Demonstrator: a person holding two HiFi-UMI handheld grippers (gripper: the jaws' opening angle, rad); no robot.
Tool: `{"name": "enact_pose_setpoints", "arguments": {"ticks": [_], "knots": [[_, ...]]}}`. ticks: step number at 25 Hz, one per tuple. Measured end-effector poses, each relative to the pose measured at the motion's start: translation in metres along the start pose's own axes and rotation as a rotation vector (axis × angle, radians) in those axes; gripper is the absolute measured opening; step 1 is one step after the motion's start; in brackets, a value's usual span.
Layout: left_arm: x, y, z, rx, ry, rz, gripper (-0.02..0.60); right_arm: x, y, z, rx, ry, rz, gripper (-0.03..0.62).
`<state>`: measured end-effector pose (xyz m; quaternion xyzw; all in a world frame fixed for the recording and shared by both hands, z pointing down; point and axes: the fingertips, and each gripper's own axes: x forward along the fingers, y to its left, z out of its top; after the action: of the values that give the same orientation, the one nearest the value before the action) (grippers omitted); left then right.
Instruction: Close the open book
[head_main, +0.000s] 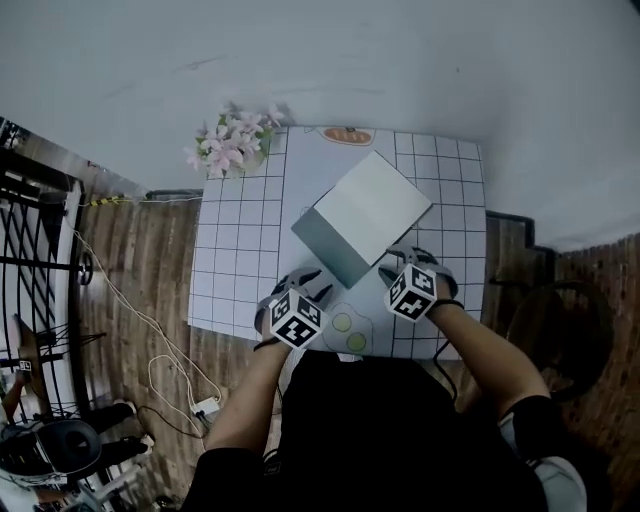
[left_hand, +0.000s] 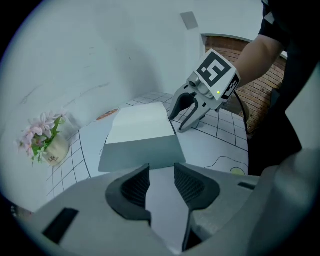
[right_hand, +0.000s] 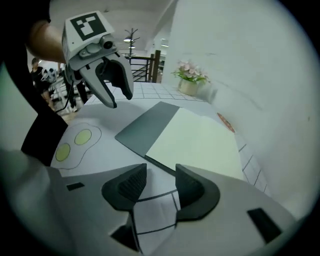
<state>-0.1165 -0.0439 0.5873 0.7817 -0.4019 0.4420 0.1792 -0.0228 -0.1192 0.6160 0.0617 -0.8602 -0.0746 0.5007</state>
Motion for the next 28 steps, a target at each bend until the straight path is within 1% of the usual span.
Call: {"name": "enact_pose_setpoints", "arguments": {"ticks": [3, 8, 11, 12, 13, 14, 16, 19, 22, 25, 26, 28], "knots": [[-0.004, -0.006, -0.009, -0.049, 0.013, 0.026, 0.161, 0.006, 0.001, 0.006, -0.171, 0.006, 0.024, 0.183], [-0.013, -0.013, -0.025, -0.125, 0.02, 0.073, 0.161, 0.018, 0.014, 0.009, -0.422, 0.047, 0.106, 0.193], [-0.021, -0.017, -0.034, -0.159, 0.026, 0.094, 0.161, 0.02, 0.015, 0.011, -0.513, 0.061, 0.133, 0.193], [-0.023, -0.018, -0.037, -0.168, 0.026, 0.099, 0.161, 0.021, 0.013, 0.013, -0.537, 0.061, 0.131, 0.16], [-0.025, -0.019, -0.039, -0.176, 0.025, 0.103, 0.161, 0.022, 0.01, 0.014, -0.56, 0.061, 0.127, 0.15], [-0.027, -0.019, -0.04, -0.184, 0.024, 0.106, 0.161, 0.024, 0.007, 0.014, -0.582, 0.063, 0.124, 0.155], [-0.03, -0.017, -0.042, -0.197, 0.02, 0.113, 0.161, 0.026, 0.005, 0.016, -0.613, 0.065, 0.123, 0.179], [-0.034, -0.013, -0.044, -0.204, 0.016, 0.121, 0.161, 0.023, 0.004, 0.022, -0.61, 0.029, 0.104, 0.175], [-0.039, -0.007, -0.045, -0.202, 0.015, 0.126, 0.161, 0.013, 0.001, 0.032, -0.567, -0.036, 0.068, 0.123], [-0.042, 0.002, -0.045, -0.198, 0.013, 0.133, 0.161, 0.006, -0.007, 0.04, -0.547, -0.081, 0.003, 0.075], [-0.043, 0.005, -0.044, -0.195, 0.011, 0.135, 0.161, 0.003, -0.01, 0.043, -0.534, -0.094, -0.021, 0.063], [-0.046, 0.01, -0.042, -0.19, 0.006, 0.137, 0.161, -0.001, -0.017, 0.046, -0.5, -0.11, -0.073, 0.058]]}}
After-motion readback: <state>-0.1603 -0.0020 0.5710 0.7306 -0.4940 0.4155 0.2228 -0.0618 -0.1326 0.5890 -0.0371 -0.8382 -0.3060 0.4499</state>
